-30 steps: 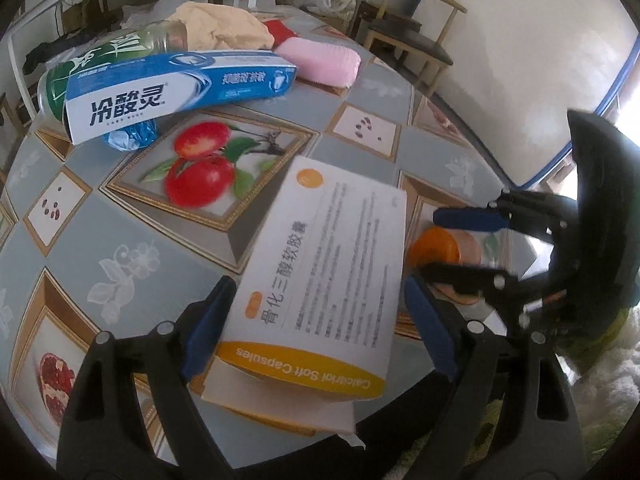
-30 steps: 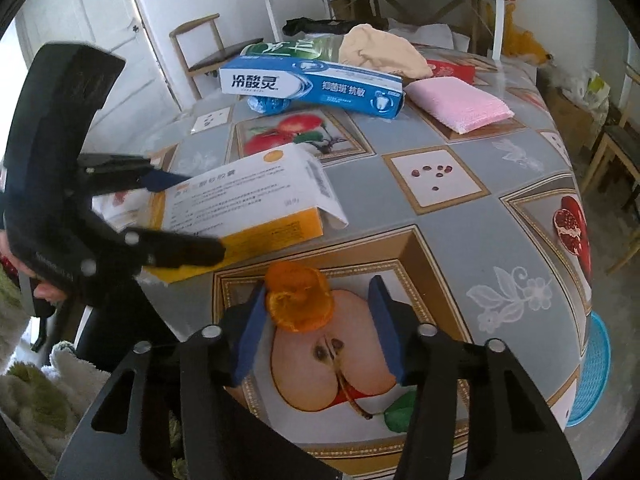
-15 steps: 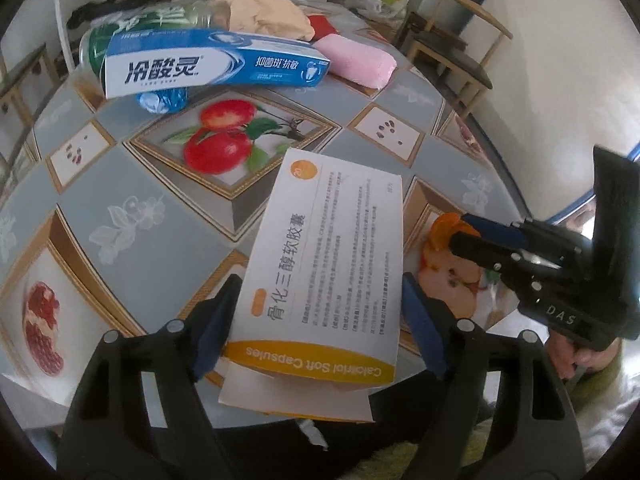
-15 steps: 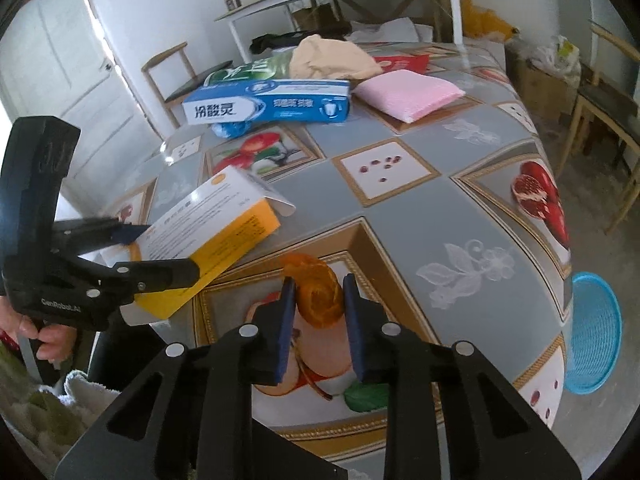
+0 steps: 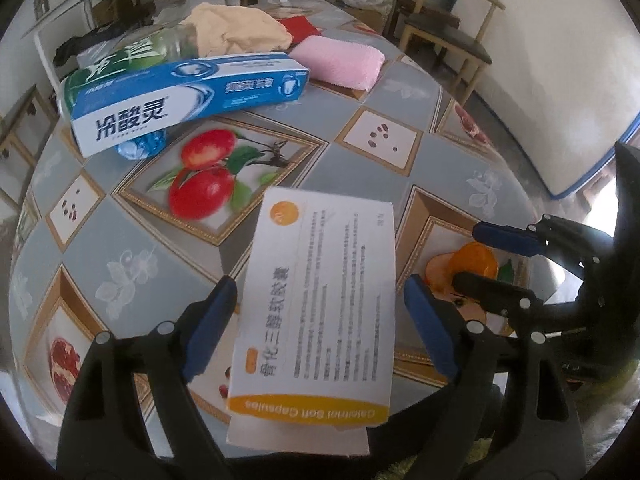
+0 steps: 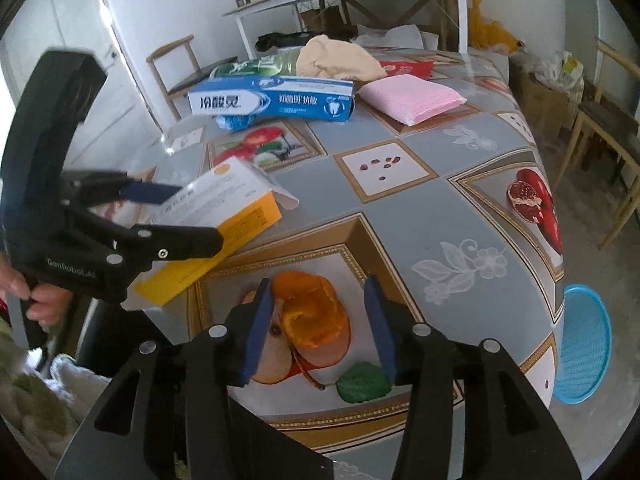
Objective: Collect trash
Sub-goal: 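Grasp the orange peel with the right gripper while the left gripper holds the medicine box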
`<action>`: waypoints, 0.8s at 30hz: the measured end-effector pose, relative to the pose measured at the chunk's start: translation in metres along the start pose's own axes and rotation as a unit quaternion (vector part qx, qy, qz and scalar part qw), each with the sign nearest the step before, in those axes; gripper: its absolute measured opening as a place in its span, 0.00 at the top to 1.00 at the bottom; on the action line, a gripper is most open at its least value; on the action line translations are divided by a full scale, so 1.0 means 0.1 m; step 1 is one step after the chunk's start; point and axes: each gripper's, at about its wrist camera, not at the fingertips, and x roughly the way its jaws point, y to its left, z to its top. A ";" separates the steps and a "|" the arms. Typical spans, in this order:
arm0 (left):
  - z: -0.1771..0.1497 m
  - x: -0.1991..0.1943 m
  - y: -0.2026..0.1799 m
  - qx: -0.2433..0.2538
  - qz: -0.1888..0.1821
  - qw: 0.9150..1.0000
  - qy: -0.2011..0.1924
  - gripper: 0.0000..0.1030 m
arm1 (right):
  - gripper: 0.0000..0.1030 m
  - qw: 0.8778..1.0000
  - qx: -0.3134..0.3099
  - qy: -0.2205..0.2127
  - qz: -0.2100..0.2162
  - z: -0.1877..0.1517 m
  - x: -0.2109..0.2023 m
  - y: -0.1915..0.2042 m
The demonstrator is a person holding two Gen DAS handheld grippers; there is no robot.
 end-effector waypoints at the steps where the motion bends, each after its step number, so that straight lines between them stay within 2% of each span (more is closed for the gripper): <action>1: 0.00 0.02 -0.02 0.003 0.003 1.000 0.003 0.21 | 0.55 1.000 -0.005 -0.001 -0.003 0.00 0.01 0.01; 7: -0.01 0.10 -0.05 0.009 0.015 1.000 0.018 0.21 | 0.55 0.999 -0.035 -0.003 -0.025 -0.03 0.02 0.08; 14: -0.05 0.09 -0.05 0.011 0.032 0.999 0.018 0.31 | 0.56 0.998 -0.051 -0.007 -0.038 -0.05 0.02 0.12; 24: -0.07 0.07 -0.04 0.002 0.031 0.999 0.009 0.33 | 0.71 0.998 -0.040 -0.013 -0.044 -0.06 -0.02 0.08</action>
